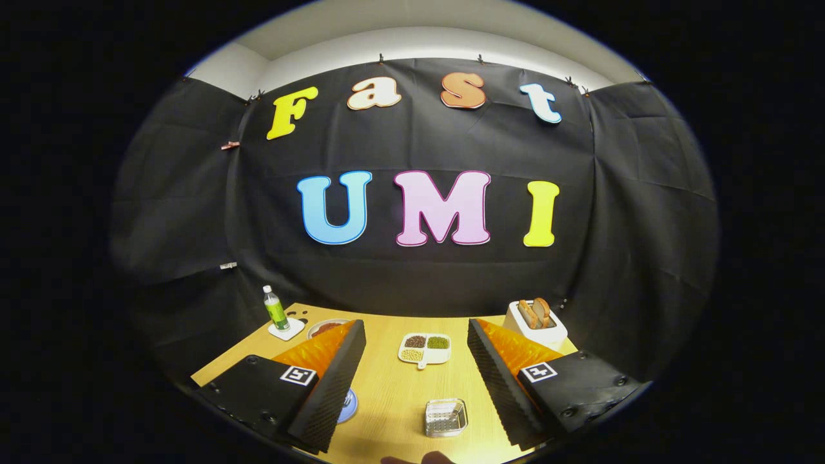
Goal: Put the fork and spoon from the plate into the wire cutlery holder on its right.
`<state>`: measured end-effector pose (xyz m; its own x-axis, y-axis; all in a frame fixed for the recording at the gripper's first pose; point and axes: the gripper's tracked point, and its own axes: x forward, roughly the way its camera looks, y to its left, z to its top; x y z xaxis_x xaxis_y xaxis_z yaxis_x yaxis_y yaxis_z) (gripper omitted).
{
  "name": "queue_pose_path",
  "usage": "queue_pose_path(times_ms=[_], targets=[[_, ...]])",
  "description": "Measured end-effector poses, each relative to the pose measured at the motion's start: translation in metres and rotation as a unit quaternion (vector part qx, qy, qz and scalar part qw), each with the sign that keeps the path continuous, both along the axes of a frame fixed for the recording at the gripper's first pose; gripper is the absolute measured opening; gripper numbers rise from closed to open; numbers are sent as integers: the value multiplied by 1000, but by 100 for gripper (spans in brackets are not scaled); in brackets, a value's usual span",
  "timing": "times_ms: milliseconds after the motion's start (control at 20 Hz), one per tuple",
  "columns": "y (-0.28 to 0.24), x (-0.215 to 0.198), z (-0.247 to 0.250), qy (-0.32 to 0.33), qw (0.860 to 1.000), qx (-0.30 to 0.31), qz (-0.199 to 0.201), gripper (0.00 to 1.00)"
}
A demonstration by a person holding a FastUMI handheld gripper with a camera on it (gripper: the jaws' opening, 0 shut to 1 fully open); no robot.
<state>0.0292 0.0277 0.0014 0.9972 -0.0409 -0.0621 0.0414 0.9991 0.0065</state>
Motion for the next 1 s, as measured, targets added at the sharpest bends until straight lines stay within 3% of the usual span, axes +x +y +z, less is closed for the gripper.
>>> queue_pose_path(times_ms=[500, 800, 1000], targets=[[26, 13, -39, 40, 999, -3, -13, 99], [68, 25, -101, 120, 992, -13, 24, 99], [106, 31, -156, 195, 979, -3, 57, 99]])
